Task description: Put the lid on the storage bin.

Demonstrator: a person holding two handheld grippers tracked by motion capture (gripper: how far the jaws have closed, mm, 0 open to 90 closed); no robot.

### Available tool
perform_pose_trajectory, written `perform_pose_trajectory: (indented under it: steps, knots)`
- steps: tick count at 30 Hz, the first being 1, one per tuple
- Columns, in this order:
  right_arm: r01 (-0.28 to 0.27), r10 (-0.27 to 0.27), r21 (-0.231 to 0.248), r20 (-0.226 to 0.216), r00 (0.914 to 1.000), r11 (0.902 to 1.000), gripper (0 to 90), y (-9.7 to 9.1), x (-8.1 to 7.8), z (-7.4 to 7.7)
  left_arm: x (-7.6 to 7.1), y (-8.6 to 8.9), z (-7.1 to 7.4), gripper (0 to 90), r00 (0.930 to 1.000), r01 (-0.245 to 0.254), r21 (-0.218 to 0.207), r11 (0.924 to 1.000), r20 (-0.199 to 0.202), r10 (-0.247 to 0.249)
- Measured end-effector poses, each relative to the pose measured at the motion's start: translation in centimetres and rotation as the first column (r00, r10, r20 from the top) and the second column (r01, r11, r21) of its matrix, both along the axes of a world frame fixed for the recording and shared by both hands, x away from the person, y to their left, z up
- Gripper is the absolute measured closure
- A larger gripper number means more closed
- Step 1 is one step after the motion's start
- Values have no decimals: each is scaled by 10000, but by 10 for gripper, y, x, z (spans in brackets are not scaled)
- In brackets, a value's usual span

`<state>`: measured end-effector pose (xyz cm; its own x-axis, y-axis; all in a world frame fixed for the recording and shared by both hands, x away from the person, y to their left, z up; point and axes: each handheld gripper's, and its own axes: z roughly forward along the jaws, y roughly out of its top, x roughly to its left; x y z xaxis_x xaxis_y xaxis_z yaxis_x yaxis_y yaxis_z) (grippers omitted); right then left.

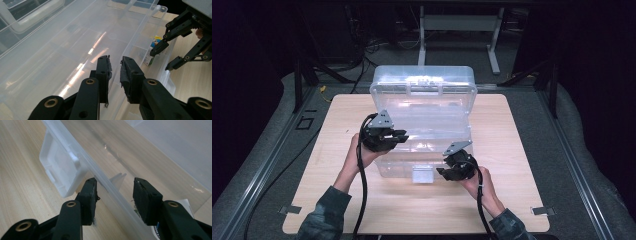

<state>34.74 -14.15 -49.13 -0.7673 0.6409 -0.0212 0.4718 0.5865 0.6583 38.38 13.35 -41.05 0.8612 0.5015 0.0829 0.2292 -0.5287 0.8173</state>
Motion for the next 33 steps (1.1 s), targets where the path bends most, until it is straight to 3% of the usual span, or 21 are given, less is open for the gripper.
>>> perform_pose_trajectory:
  steps: [6,8,11,12,13,14,16,20,27,33]
  knots:
    - [-98,98,-3,124,9999,10000,489,-2,-7,15,0,0,0,760,10000,33,-29,10000,-89,-33]
    - [-147,148,-9,405,9991,9999,489,-4,-16,31,-1,0,-1,759,10000,-6,-57,10000,-68,6]
    - [-255,237,269,641,9977,9993,489,-10,-23,50,-1,-1,-1,759,10000,-29,-42,10000,-40,29]
    - [-255,237,269,641,9977,9993,489,-10,-23,50,-1,-1,-1,759,10000,-29,-42,10000,-40,29]
    - [-430,366,800,796,9962,9959,489,-14,-24,61,-1,-1,-1,759,9999,-7,-44,10000,-156,7]
    - [-517,461,798,707,9964,9955,482,-17,-23,69,0,-1,-1,759,9999,11,-22,10000,-165,-11]
    - [-635,546,1277,720,9959,9898,482,-22,-18,80,0,-1,-1,759,9999,18,-26,10000,-159,-18]
    - [-624,478,1733,871,9950,9829,488,-30,-1,104,-1,-1,-1,757,9999,-5,-42,10000,-118,4]
    - [-124,-83,1673,1220,9925,9858,489,-33,32,128,-1,0,-1,756,9999,45,-8,10000,-142,-45]
    - [448,-663,1700,1229,9902,9844,582,-35,62,136,-2,1,-3,755,9997,93,0,10000,-230,-93]
